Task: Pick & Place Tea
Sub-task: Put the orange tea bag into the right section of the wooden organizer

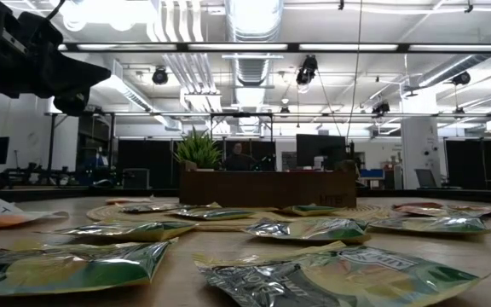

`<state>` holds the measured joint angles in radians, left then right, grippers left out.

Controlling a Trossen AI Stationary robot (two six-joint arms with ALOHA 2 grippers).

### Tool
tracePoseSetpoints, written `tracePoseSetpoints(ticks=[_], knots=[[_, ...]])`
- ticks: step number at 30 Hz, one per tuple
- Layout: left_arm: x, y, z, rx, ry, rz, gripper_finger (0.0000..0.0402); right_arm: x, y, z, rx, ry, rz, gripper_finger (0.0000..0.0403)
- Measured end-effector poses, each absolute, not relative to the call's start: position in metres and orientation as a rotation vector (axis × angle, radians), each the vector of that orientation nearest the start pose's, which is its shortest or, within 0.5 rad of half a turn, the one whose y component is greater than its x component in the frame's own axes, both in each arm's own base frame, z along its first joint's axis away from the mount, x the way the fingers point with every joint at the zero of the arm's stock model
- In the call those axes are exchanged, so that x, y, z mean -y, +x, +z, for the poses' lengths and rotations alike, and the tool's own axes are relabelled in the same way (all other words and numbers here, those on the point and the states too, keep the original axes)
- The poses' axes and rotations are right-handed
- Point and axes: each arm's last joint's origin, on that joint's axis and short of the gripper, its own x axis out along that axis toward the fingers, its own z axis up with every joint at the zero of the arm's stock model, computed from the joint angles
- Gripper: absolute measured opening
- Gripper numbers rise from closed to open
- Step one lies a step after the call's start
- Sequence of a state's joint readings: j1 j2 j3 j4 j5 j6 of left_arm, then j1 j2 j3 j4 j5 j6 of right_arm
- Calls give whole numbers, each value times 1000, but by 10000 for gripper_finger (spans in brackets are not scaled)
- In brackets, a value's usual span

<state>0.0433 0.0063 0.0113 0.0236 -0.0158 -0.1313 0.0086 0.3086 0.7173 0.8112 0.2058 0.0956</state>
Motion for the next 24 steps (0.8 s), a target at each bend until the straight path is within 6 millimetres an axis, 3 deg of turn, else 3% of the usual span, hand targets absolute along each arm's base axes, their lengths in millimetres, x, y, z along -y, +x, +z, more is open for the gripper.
tracePoseSetpoints(ticks=[11, 24], knots=[[-5, 97, 169, 32, -131, 58, 0, 6, 23, 480, 912, 185, -145, 28], [-5, 97, 169, 32, -131, 58, 0, 6, 54, 504, 575, 44, -205, 28]])
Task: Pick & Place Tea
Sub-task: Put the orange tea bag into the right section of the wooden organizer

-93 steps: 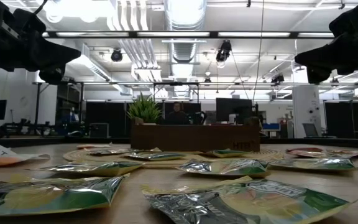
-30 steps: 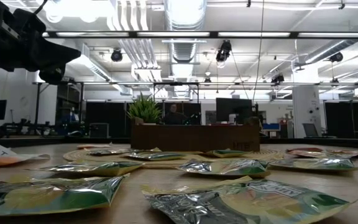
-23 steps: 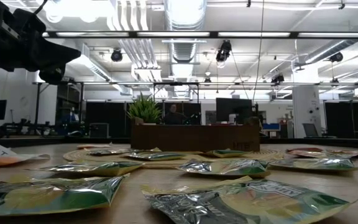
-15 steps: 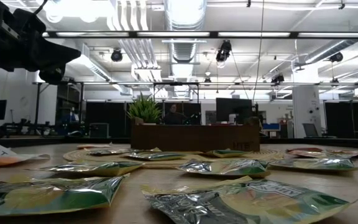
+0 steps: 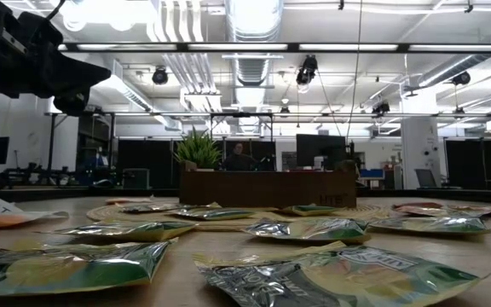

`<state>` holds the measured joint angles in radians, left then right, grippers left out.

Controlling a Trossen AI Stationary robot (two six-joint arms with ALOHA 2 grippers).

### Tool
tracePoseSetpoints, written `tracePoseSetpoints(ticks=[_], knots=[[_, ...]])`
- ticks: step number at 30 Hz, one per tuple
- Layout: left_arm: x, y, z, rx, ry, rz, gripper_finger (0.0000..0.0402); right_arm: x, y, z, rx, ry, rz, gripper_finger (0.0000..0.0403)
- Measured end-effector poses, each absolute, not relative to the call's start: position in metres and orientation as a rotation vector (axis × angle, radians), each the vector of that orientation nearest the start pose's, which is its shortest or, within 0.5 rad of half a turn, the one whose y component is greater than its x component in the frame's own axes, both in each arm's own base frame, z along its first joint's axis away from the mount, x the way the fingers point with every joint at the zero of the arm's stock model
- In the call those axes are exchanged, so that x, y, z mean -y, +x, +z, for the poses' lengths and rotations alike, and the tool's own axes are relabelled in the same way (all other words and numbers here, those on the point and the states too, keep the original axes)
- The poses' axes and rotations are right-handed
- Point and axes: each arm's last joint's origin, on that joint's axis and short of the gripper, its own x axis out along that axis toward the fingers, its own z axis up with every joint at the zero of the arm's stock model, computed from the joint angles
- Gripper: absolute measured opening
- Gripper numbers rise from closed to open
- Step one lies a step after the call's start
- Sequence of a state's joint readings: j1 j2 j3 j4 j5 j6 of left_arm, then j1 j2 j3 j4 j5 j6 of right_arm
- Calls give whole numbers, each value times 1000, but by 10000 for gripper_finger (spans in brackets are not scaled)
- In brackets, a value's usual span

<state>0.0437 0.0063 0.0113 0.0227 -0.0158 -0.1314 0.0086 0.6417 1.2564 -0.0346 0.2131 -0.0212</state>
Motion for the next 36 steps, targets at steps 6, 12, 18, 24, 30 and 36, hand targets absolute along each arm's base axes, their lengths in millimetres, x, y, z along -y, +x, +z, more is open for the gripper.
tracePoseSetpoints(ticks=[6, 12, 18, 24, 30, 36], knots=[[-5, 97, 169, 31, -131, 58, 0, 9, 66, 503, 379, 52, -309, 28], [-5, 97, 169, 31, -131, 58, 0, 12, 79, 493, 164, 34, -428, 28], [-5, 97, 169, 31, -131, 57, 0, 13, 95, 485, 41, 4, -494, 28], [-5, 97, 169, 31, -131, 57, 0, 15, 110, 480, -22, -42, -582, 28], [-5, 97, 169, 31, -131, 57, 0, 16, 127, 479, -43, -69, -602, 28], [-5, 97, 169, 31, -131, 57, 0, 16, 145, 476, -77, -80, -605, 28]])
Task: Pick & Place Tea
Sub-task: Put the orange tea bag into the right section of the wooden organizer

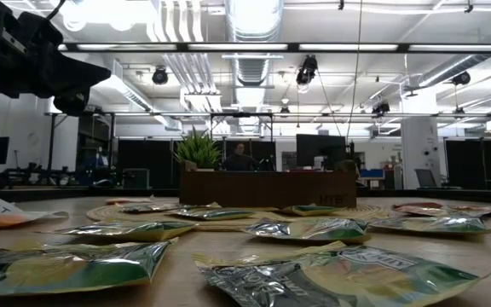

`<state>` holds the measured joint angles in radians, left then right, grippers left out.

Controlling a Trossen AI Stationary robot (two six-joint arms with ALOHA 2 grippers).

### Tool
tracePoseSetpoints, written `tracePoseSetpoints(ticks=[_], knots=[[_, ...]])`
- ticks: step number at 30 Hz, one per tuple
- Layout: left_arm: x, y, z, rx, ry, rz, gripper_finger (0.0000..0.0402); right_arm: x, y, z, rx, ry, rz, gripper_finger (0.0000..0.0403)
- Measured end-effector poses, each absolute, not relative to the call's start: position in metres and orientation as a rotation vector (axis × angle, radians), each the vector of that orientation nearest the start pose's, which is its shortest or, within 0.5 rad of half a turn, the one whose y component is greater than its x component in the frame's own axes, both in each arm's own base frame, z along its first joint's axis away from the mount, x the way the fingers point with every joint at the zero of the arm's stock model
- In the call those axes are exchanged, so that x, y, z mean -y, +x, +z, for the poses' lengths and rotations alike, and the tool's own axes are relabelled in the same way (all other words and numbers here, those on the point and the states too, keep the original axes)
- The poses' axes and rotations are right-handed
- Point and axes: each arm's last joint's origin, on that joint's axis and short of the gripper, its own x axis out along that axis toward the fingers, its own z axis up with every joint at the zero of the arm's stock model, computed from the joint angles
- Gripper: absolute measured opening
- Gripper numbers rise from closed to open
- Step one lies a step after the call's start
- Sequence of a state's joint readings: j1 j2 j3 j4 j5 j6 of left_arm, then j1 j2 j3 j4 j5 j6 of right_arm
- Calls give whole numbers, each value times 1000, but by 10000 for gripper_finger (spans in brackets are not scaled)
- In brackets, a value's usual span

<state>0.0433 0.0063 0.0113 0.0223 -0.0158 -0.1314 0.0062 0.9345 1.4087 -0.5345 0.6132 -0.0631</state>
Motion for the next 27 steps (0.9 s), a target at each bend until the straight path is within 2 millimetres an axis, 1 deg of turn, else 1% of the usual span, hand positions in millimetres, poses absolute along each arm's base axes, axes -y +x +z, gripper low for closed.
tracePoseSetpoints(ticks=[9, 16, 23, 27], knots=[[-5, 97, 169, 31, -131, 57, 0, 16, 172, 466, -163, -134, -599, 28], [-5, 97, 169, 31, -131, 58, 0, 16, 194, 452, -277, -250, -584, 28], [-5, 97, 169, 31, -131, 58, 0, 28, 210, 429, -484, -321, -600, 28], [-5, 97, 169, 31, -131, 58, 0, 40, 209, 420, -576, -325, -640, 28]])
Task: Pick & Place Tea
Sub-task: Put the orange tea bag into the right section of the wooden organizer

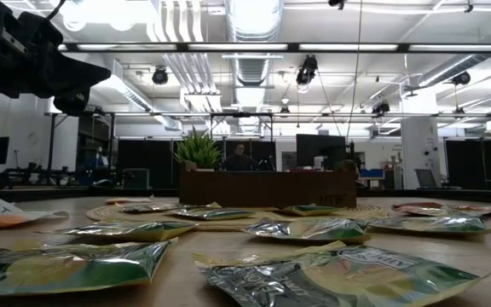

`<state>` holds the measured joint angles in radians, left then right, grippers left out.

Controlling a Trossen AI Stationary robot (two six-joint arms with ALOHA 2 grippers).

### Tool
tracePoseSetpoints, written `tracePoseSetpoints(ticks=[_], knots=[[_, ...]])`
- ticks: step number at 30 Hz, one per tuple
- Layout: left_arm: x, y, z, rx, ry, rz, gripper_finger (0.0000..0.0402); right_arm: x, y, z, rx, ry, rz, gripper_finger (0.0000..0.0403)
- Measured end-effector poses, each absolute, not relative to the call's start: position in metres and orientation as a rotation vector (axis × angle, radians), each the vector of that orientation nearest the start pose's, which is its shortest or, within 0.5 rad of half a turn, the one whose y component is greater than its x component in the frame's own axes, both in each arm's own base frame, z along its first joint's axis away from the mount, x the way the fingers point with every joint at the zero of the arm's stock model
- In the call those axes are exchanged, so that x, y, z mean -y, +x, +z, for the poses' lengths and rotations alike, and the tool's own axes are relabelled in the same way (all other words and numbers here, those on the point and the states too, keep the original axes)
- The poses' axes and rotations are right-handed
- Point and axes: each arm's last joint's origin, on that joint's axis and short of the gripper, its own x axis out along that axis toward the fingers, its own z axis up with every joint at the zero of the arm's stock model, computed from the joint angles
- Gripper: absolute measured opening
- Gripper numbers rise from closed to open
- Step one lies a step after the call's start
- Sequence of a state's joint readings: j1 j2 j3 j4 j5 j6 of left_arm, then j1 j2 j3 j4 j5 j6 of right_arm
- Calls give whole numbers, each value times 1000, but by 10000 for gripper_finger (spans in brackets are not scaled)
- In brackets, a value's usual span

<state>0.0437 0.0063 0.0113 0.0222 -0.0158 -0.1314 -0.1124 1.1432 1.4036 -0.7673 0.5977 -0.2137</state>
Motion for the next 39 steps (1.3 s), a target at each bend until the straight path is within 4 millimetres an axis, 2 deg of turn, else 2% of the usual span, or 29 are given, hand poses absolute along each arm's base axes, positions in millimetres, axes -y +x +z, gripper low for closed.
tracePoseSetpoints(ticks=[5, 14, 20, 31, 39], knots=[[-5, 97, 169, 31, -131, 58, 0, 54, 202, 410, -691, -282, -685, 28], [-5, 97, 169, 31, -131, 57, 0, 76, 189, 390, -853, -131, -535, 28], [-5, 97, 169, 31, -131, 57, 0, 87, 183, 376, -917, -45, -558, 28], [-5, 97, 169, 31, -131, 57, 0, 93, 179, 321, -1123, 25, -537, 28], [-5, 97, 169, 31, -131, 57, 0, 87, 177, 280, -1222, 95, -364, 28]])
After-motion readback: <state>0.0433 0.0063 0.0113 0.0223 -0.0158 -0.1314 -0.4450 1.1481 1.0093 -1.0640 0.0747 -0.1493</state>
